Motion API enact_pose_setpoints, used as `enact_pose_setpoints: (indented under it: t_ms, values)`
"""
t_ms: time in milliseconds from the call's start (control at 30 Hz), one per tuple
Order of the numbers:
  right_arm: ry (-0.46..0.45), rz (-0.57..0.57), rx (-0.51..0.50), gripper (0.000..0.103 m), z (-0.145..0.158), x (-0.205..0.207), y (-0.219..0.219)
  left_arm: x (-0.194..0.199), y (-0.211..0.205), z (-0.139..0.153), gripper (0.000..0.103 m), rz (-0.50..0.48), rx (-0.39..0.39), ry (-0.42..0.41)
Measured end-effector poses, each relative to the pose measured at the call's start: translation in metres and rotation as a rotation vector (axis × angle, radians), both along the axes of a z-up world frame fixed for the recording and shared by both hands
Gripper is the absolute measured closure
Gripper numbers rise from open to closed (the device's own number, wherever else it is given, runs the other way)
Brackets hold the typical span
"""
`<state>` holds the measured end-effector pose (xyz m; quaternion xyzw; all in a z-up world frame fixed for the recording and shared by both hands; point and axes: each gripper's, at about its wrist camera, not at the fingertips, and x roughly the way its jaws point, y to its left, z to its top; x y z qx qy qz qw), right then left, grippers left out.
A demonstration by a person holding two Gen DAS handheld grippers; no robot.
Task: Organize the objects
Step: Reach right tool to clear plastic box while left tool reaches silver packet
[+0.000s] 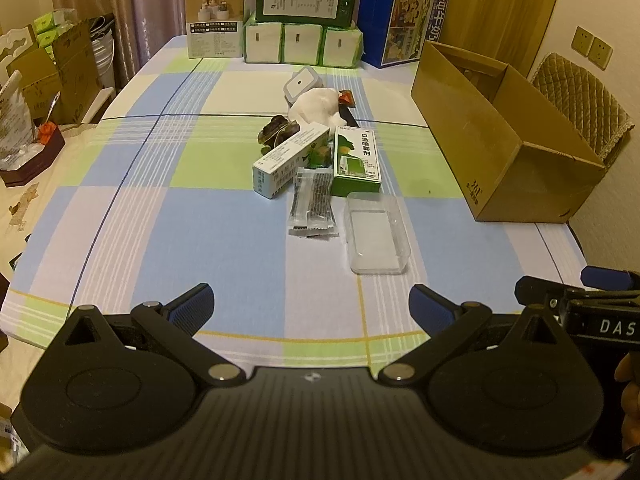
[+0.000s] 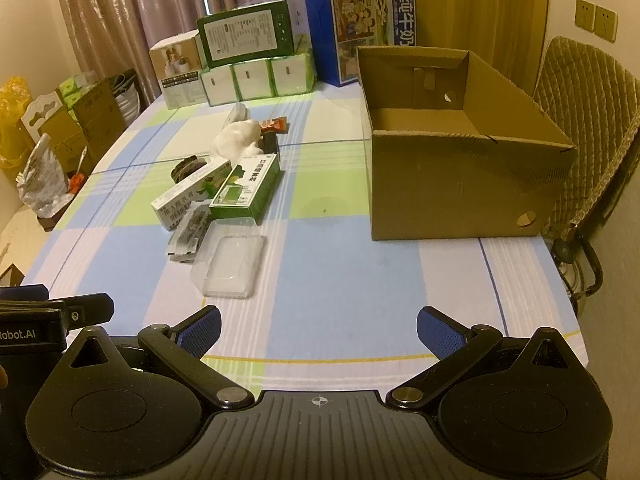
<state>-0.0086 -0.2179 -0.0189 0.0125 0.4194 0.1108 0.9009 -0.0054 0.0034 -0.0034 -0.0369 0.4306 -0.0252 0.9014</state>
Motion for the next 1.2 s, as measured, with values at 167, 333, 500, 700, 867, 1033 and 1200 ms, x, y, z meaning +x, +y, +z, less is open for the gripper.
enact_pose_setpoints:
  t_ms: [167, 333, 500, 700, 867, 1033, 1200]
  values:
    - [0.001, 0.000, 0.001, 0.002, -0.001, 0.000, 0.000, 0.000, 0.001, -0.002, 0.001, -0.001, -0.002, 0.002]
    - [0.003, 0.006, 0.006, 0.002, -0.003, 0.003, 0.002, 0.000, 0.002, -0.003, 0.001, 0.000, 0.002, -0.001]
    - [-0.013, 0.030, 0.020, 0.002, -0.005, 0.007, 0.010, 0.007, 0.015, -0.005, 0.001, 0.025, 0.033, -0.024]
    - [-0.027, 0.079, 0.021, 0.002, -0.008, 0.017, 0.028, 0.025, 0.038, -0.002, 0.001, 0.046, 0.035, -0.038]
    - [-0.025, 0.117, 0.022, 0.015, -0.016, 0.030, 0.047, 0.042, 0.053, -0.003, 0.002, 0.052, 0.030, -0.030]
    - [-0.006, 0.150, 0.027, 0.022, -0.034, 0.043, 0.067, 0.059, 0.064, -0.010, 0.013, 0.062, 0.002, -0.002]
    - [0.026, 0.164, 0.038, 0.027, -0.052, 0.059, 0.082, 0.074, 0.069, -0.018, 0.015, 0.051, 0.006, 0.011]
